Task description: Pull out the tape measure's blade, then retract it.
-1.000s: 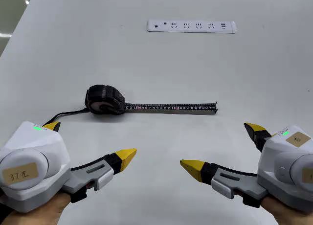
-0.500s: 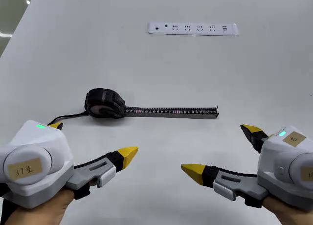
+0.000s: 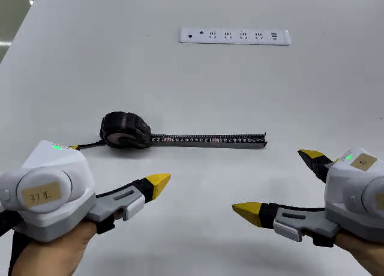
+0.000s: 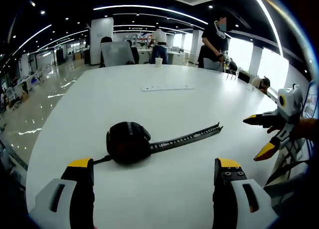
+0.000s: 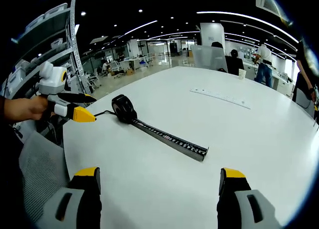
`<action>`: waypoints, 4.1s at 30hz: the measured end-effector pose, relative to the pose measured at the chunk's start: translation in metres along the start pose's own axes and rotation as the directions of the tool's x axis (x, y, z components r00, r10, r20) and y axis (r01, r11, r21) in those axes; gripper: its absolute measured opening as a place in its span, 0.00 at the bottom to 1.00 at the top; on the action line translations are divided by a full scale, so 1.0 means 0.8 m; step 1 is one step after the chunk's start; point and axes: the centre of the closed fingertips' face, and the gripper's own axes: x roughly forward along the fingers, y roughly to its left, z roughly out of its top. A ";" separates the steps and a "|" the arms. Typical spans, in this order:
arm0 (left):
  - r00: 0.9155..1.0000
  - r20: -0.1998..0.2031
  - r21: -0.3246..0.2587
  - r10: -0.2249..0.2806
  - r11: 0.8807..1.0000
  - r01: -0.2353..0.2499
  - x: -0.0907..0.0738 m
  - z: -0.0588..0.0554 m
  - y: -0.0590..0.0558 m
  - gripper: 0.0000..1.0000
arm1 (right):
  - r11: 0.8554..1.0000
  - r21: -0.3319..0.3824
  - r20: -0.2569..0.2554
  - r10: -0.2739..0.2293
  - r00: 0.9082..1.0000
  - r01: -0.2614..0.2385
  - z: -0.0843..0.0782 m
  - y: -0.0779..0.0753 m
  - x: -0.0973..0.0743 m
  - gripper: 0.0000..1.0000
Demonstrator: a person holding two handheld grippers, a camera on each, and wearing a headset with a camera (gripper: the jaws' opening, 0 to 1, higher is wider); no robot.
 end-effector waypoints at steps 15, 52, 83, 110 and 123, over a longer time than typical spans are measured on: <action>0.999 -0.007 -0.043 0.051 0.998 -0.051 0.026 -0.003 0.012 0.96 | 0.992 -0.096 -0.041 0.074 0.996 -0.077 -0.006 -0.022 0.015 0.94; 0.993 -0.013 -0.118 0.115 0.986 -0.115 0.086 0.020 0.037 0.83 | 0.909 -0.307 -0.222 0.220 0.950 -0.282 0.001 -0.084 0.053 0.76; 0.976 -0.093 -0.213 0.196 0.954 -0.212 0.118 0.006 0.055 0.66 | 0.748 -0.468 -0.419 0.281 0.863 -0.471 -0.010 -0.094 0.085 0.25; 0.970 -0.131 -0.194 0.207 0.954 -0.230 0.125 -0.001 0.058 0.64 | 0.696 -0.517 -0.461 0.263 0.847 -0.497 -0.013 -0.098 0.097 0.11; 0.969 -0.130 -0.182 0.211 0.955 -0.232 0.125 -0.002 0.057 0.63 | 0.716 -0.500 -0.450 0.265 0.853 -0.487 -0.013 -0.098 0.097 0.10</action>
